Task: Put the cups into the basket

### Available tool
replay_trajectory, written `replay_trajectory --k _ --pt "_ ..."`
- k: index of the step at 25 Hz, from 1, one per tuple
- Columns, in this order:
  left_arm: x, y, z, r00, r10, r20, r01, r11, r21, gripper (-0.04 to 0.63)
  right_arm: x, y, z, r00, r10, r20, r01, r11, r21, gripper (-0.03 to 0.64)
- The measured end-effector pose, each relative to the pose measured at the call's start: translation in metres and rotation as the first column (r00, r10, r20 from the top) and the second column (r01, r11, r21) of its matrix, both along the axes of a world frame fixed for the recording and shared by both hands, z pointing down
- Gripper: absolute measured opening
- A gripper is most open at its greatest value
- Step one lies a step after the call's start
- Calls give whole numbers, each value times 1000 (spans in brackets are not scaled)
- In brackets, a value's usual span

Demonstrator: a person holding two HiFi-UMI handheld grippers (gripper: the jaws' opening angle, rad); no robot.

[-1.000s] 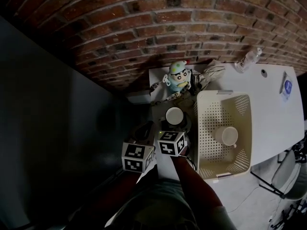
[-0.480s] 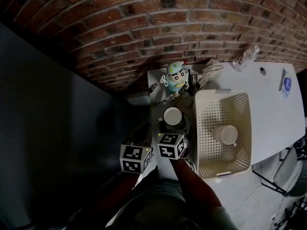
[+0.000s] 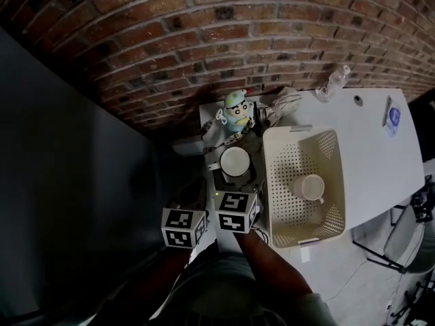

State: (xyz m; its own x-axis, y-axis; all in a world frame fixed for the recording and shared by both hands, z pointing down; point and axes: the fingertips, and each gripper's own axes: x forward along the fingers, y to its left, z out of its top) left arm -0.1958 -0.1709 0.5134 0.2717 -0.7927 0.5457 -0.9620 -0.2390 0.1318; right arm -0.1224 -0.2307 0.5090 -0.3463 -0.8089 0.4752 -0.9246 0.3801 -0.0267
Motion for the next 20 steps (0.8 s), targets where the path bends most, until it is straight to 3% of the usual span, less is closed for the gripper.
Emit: replay_trajectory --k 5,11,20 --pt "15 2 -17 1000 3 -27 -3 1000 26 6 13 6 -51 999 -8 54 5 998 70 376" --pt "49 -2 -41 998 44 -50 -40 996 81 6 52 12 -94 998 20 55 -27 992 127 376" --pt "106 -6 -57 991 116 -61 -108 987 122 6 128 15 -79 991 134 -8 -132 987 92 376"
